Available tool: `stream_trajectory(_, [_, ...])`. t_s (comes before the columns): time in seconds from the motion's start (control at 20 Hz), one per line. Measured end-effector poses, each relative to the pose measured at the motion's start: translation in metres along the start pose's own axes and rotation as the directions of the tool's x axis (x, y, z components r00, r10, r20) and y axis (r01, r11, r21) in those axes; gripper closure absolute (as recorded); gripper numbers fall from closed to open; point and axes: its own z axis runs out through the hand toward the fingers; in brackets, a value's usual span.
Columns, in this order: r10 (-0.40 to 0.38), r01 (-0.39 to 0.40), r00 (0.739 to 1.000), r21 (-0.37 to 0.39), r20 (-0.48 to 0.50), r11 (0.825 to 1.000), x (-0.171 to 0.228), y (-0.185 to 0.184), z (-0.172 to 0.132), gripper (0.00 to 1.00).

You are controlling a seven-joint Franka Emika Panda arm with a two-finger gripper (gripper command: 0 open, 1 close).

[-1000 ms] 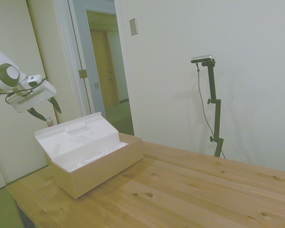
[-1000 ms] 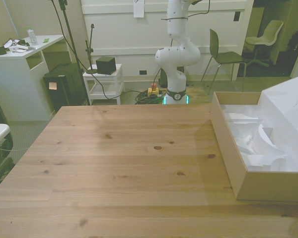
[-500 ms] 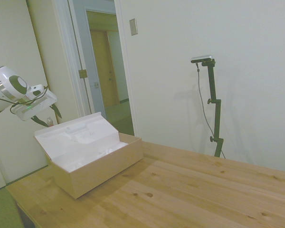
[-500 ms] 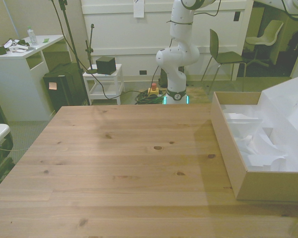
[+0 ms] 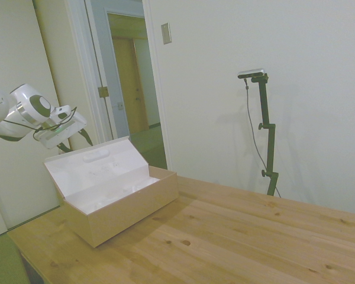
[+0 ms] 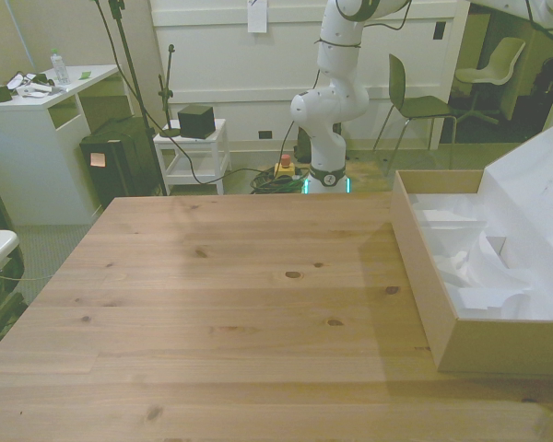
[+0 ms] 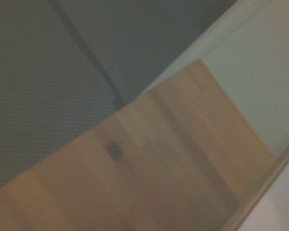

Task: Close the box

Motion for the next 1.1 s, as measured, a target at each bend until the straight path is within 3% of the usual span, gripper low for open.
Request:
stream_trajectory(0.25, [0.156, -0.150, 0.987, -0.128, 0.035, 0.980, 0.009, 0.137, 0.006, 0.00])
stream_trajectory(0.5, [0.269, -0.261, 0.961, -0.126, 0.055, 0.957, -0.017, 0.263, -0.014, 0.00])
stream_trajectory(0.65, [0.339, -0.328, 0.935, -0.110, 0.107, 0.938, -0.052, 0.333, -0.007, 0.00])
stream_trajectory(0.75, [0.393, -0.383, 0.905, -0.090, 0.164, 0.919, -0.073, 0.372, 0.003, 0.00])
stream_trajectory(0.9, [0.482, -0.477, 0.848, -0.079, 0.222, 0.875, -0.094, 0.414, 0.024, 0.00])
stream_trajectory(1.1, [0.559, -0.565, 0.790, -0.057, 0.251, 0.823, -0.113, 0.432, 0.049, 0.00])
